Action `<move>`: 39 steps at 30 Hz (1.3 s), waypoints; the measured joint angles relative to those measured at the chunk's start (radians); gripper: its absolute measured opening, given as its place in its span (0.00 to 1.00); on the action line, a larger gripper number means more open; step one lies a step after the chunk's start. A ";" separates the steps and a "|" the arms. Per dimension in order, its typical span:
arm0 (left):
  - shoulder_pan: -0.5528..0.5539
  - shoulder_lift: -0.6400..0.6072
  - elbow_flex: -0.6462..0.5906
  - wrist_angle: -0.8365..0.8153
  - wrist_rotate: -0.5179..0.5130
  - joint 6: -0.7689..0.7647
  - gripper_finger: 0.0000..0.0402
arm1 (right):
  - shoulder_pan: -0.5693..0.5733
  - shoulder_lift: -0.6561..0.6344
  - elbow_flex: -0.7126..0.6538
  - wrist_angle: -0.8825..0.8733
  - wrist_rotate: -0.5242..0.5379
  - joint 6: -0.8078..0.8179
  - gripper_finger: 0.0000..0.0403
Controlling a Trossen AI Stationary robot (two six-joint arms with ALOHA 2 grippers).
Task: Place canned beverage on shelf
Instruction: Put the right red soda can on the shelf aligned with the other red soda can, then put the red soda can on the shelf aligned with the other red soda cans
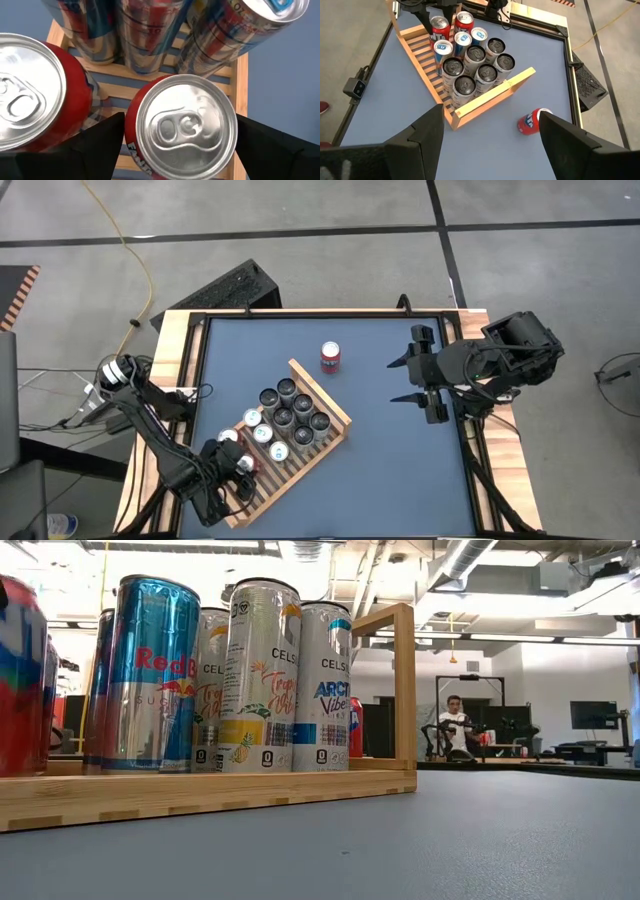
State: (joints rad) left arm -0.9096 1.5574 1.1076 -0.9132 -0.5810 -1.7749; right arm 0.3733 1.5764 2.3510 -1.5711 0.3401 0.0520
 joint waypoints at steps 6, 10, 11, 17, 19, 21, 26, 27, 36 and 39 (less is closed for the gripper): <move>0.000 0.000 0.000 -0.003 -0.011 0.002 0.82 | 0.000 0.000 0.000 0.000 -0.001 0.001 0.71; 0.000 0.000 0.000 -0.003 -0.011 0.002 0.82 | 0.000 0.000 0.000 0.000 -0.001 0.001 0.71; 0.000 0.000 0.000 -0.002 -0.010 0.001 0.82 | 0.000 0.000 0.000 0.000 -0.001 0.001 0.71; 0.000 -0.005 0.011 -0.004 0.016 0.008 0.82 | 0.000 0.000 0.000 0.000 -0.001 0.002 0.71; 0.000 -0.010 0.011 -0.004 0.027 0.007 0.82 | 0.000 0.000 0.000 0.000 -0.002 0.002 0.71; 0.000 -0.017 0.011 -0.004 0.031 0.007 0.82 | 0.000 0.000 0.000 0.000 -0.002 0.002 0.71; 0.000 -0.028 0.011 -0.017 0.032 0.007 0.82 | 0.000 0.000 0.000 0.000 -0.002 0.002 0.71; 0.000 -0.031 0.011 -0.017 0.032 0.008 0.82 | 0.000 0.000 0.000 0.000 -0.002 0.002 0.71; 0.000 -0.088 0.011 -0.021 0.032 0.021 0.82 | 0.000 0.000 0.000 0.000 -0.003 0.001 0.71; 0.000 -0.129 0.011 -0.025 0.035 0.027 0.82 | 0.000 0.000 0.000 0.000 -0.003 0.000 0.71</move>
State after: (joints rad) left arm -0.9100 1.4286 1.1183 -0.9381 -0.5458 -1.7479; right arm 0.3733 1.5764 2.3508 -1.5711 0.3374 0.0517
